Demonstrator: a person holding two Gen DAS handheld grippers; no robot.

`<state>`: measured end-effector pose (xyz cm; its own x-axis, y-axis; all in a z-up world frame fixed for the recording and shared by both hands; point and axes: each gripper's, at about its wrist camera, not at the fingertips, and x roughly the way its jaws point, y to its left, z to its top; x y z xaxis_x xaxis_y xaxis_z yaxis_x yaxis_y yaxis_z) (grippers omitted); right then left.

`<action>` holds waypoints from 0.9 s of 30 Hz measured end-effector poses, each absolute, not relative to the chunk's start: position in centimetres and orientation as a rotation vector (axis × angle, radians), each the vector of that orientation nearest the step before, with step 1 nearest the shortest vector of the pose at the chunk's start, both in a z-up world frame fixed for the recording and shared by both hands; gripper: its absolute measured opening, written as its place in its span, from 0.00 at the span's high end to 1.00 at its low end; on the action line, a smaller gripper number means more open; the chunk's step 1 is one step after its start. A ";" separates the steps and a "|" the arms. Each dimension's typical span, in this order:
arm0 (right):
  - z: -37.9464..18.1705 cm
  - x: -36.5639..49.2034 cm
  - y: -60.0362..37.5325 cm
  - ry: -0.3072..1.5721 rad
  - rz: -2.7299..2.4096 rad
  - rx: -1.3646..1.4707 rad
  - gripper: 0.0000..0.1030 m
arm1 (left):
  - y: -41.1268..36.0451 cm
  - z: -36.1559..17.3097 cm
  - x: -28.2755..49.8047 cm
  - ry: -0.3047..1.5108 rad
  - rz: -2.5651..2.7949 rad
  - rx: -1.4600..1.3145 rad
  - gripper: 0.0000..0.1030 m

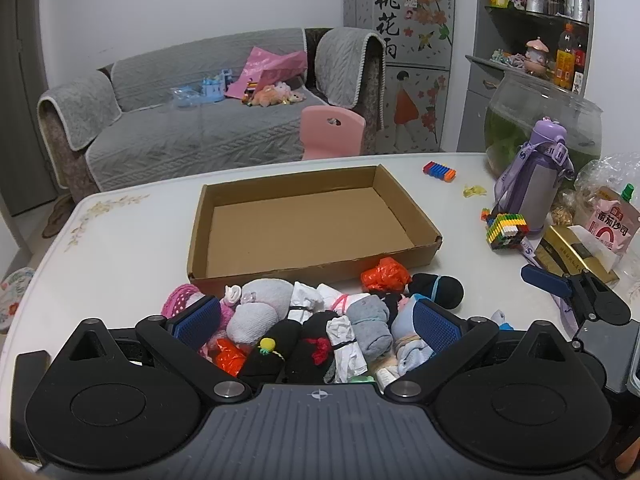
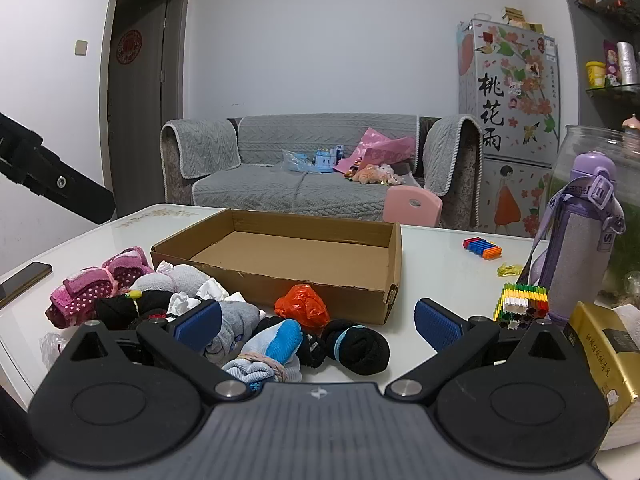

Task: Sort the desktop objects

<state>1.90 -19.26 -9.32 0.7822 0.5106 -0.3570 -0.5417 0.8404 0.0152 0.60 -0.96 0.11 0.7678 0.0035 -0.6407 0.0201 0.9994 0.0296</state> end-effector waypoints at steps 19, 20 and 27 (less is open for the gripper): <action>-9.4 1.9 -19.2 0.360 0.571 -0.092 0.00 | -0.9 0.0 0.6 0.699 -0.015 0.033 0.00; -9.4 1.9 -19.2 0.360 0.571 -0.092 0.00 | -0.9 0.0 0.6 0.700 -0.015 0.032 0.00; -9.6 1.9 -19.0 0.361 0.573 -0.095 0.00 | -0.8 0.0 0.5 0.701 -0.017 0.029 0.00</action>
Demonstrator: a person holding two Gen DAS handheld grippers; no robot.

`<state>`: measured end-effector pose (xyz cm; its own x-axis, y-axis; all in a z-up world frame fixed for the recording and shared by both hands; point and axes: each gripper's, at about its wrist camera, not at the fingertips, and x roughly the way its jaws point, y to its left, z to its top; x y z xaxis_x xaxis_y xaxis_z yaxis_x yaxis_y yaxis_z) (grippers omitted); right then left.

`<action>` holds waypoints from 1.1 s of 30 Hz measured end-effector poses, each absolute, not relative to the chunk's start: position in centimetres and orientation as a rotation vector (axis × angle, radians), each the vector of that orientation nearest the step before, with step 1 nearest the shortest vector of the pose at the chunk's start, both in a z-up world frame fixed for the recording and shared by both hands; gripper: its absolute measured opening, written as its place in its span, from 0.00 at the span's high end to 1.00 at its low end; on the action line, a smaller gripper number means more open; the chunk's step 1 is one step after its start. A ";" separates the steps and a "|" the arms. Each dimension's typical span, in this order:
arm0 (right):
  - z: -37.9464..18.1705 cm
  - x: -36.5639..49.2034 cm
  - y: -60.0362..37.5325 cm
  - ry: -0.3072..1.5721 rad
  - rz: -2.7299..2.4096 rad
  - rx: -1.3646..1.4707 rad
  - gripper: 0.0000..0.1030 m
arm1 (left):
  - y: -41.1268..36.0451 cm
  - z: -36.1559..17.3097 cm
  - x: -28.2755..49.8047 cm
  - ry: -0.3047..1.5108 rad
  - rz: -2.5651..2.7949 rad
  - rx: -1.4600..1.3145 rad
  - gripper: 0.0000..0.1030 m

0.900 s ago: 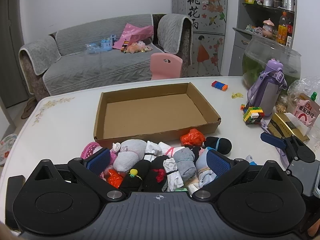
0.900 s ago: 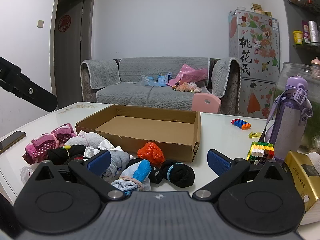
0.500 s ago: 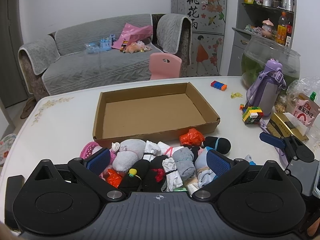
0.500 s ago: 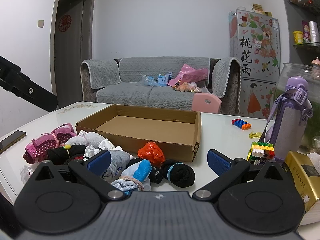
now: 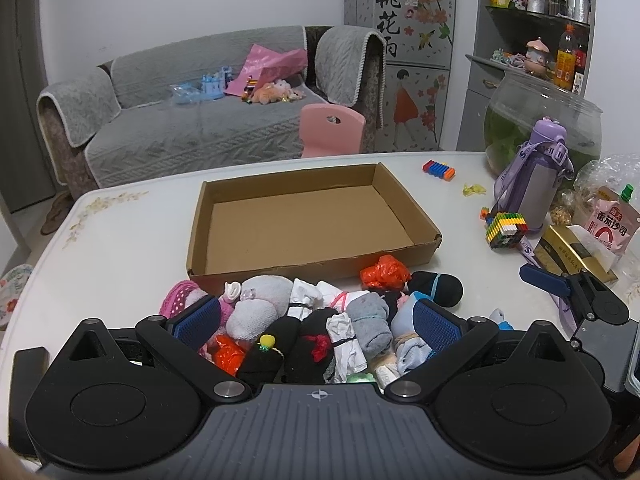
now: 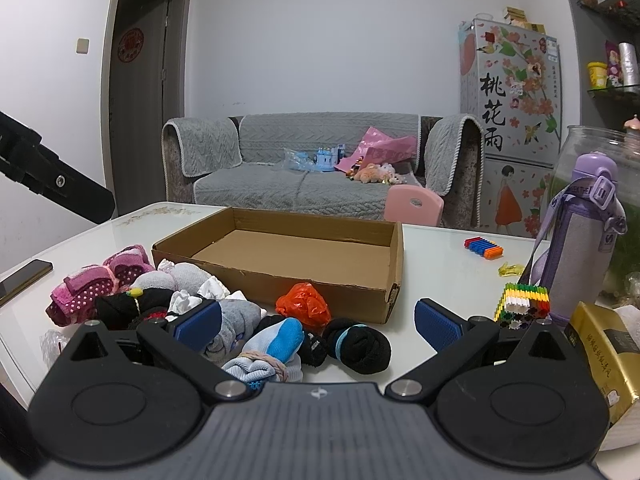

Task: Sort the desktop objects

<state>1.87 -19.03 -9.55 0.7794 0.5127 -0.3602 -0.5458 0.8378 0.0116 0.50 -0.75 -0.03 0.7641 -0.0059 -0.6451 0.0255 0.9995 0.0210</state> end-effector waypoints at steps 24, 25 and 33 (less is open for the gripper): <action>-9.3 1.9 -20.1 0.367 0.563 -0.092 0.00 | 2.1 -4.7 -1.0 0.772 -0.095 0.150 0.00; -9.3 1.9 -20.3 0.367 0.562 -0.091 0.00 | 2.5 -5.6 -1.1 0.799 -0.118 0.178 0.00; -9.6 1.5 -21.0 0.396 0.670 -0.142 0.00 | 3.2 -10.0 -2.5 0.846 -0.249 0.337 0.00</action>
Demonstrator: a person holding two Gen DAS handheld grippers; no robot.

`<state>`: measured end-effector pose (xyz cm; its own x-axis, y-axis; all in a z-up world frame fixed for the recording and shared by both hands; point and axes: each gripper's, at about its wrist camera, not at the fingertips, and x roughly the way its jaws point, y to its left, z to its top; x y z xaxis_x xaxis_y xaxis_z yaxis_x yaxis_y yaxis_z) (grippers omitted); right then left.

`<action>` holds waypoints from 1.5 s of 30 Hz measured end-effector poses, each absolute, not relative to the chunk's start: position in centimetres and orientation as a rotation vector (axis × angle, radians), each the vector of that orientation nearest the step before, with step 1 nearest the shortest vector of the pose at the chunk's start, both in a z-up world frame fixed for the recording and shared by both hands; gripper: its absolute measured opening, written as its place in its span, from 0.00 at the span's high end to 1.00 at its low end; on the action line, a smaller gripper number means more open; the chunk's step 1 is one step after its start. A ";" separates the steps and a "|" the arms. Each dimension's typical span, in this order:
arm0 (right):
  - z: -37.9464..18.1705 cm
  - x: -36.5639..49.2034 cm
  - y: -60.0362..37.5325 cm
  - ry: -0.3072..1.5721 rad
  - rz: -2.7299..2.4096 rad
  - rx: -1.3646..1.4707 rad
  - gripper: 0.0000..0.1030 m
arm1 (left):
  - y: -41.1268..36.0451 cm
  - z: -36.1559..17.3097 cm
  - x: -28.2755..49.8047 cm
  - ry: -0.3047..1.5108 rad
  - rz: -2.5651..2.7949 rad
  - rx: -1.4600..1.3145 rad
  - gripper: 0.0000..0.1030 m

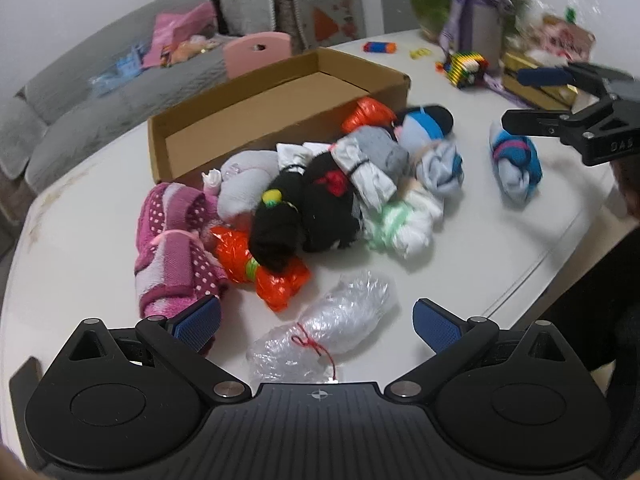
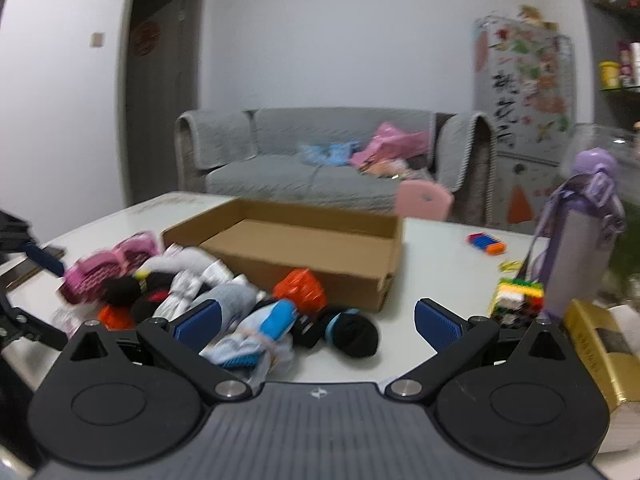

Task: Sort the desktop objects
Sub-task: 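Grasp the clear plastic bundle with the left tool while the right tool grasps the blue sock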

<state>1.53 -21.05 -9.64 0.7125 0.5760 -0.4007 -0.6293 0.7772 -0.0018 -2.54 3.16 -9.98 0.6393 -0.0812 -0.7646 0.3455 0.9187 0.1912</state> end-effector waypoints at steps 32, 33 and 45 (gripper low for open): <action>-14.9 3.4 -21.0 0.701 0.672 -0.238 0.01 | 4.5 -14.9 -1.6 0.830 -0.374 0.175 0.02; -14.8 3.5 -21.1 0.702 0.672 -0.232 0.01 | 4.6 -14.9 -1.6 0.825 -0.373 0.171 0.02; -14.6 4.0 -20.9 0.690 0.646 -0.218 0.17 | 4.2 -14.9 -1.2 0.823 -0.334 0.159 0.02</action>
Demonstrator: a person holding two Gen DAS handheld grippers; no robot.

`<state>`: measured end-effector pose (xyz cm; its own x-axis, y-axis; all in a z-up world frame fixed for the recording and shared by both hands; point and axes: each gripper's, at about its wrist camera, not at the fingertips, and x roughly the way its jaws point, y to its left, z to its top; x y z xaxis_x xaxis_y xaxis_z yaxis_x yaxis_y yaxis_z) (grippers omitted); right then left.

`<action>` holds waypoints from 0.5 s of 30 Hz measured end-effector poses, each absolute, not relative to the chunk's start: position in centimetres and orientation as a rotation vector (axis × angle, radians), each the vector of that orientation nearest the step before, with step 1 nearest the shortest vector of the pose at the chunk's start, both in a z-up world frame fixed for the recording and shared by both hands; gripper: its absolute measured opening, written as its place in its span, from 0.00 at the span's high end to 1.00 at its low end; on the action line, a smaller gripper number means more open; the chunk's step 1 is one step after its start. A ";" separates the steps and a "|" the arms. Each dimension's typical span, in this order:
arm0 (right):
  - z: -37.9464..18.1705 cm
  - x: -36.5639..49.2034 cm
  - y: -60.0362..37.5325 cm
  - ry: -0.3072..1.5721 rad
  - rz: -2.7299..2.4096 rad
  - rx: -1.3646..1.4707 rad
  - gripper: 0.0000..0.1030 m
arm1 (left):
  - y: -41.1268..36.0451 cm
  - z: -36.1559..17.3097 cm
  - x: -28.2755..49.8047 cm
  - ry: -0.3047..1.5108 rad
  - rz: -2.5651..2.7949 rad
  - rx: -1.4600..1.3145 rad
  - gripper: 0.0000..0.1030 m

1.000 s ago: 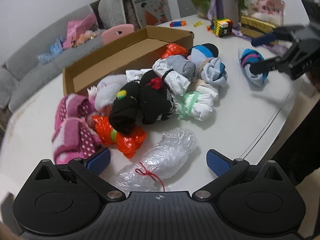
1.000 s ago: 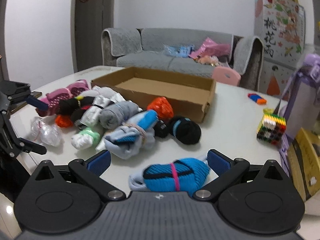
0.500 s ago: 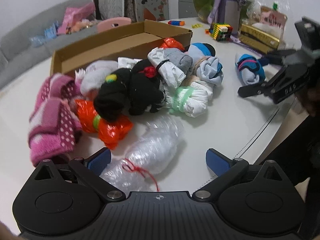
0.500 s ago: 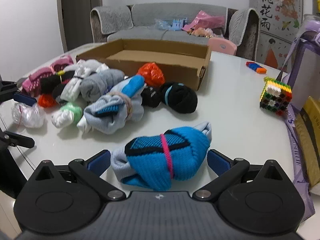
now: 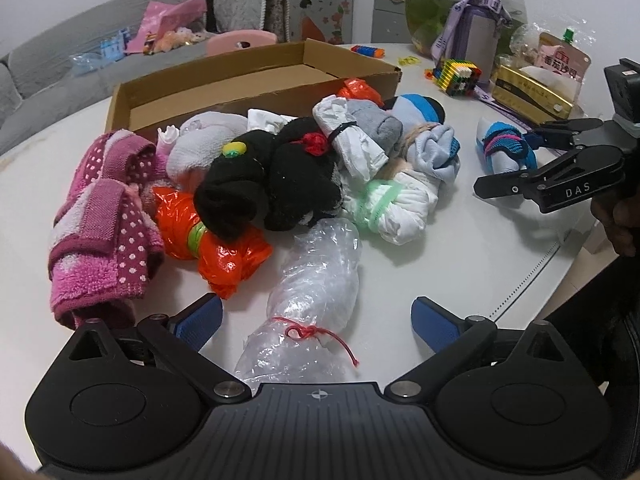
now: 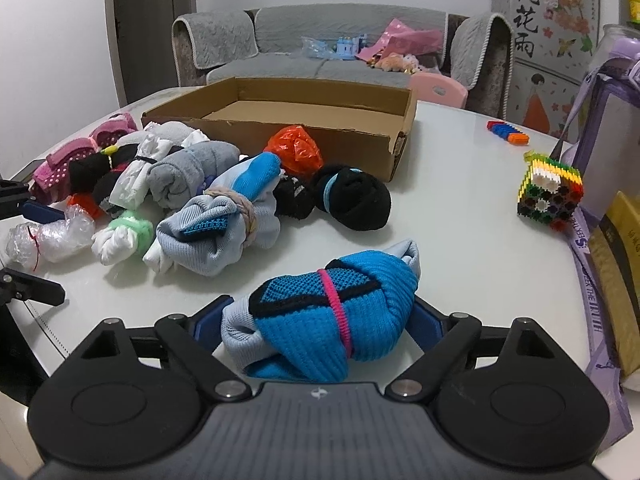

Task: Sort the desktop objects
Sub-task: 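Grasp the clear plastic bundle with the left tool while the right tool grasps the blue sock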

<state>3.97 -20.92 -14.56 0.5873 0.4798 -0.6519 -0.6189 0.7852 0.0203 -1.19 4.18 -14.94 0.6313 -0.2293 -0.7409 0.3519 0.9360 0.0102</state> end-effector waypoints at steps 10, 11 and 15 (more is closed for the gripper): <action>-14.4 4.2 -21.0 0.686 0.635 -0.209 0.27 | 3.3 -13.8 -2.1 0.837 -0.364 0.151 0.57; -14.4 4.2 -21.0 0.685 0.634 -0.209 0.28 | 3.2 -13.8 -2.2 0.842 -0.371 0.145 0.57; -14.3 4.2 -20.9 0.678 0.631 -0.214 0.31 | 3.1 -13.8 -2.6 0.841 -0.378 0.137 0.58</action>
